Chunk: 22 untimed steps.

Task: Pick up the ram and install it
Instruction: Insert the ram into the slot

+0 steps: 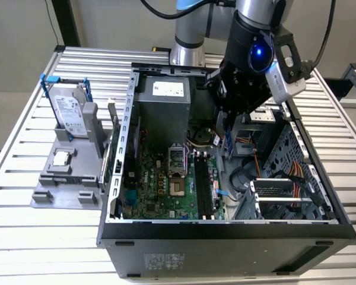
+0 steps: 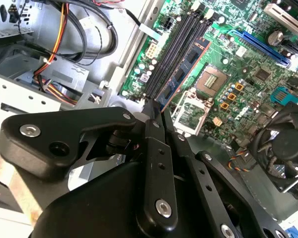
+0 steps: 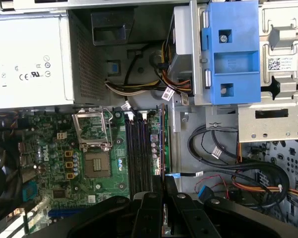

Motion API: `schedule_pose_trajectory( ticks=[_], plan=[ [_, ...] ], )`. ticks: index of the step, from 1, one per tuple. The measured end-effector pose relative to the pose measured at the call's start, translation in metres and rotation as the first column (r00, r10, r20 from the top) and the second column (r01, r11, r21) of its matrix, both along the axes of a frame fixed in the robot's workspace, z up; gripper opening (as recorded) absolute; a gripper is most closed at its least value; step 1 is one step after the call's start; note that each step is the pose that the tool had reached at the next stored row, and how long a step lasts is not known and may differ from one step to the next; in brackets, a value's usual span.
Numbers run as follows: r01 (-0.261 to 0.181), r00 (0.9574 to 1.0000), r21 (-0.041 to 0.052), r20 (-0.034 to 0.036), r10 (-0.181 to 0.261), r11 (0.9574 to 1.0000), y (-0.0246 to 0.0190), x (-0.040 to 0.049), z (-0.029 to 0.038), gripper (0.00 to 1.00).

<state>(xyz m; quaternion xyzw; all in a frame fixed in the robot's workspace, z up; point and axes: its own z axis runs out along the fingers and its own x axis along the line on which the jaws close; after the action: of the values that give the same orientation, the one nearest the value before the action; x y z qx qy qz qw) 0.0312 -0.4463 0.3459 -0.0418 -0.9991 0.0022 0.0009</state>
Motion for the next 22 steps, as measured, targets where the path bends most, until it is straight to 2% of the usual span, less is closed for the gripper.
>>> schedule_pose_trajectory(
  ticks=[22],
  plan=[
    [0.009, 1.0000, 0.0001, 0.0001, -0.009, 1.0000, 0.0000, 0.0025, -0.0042, 0.00]
  ],
)
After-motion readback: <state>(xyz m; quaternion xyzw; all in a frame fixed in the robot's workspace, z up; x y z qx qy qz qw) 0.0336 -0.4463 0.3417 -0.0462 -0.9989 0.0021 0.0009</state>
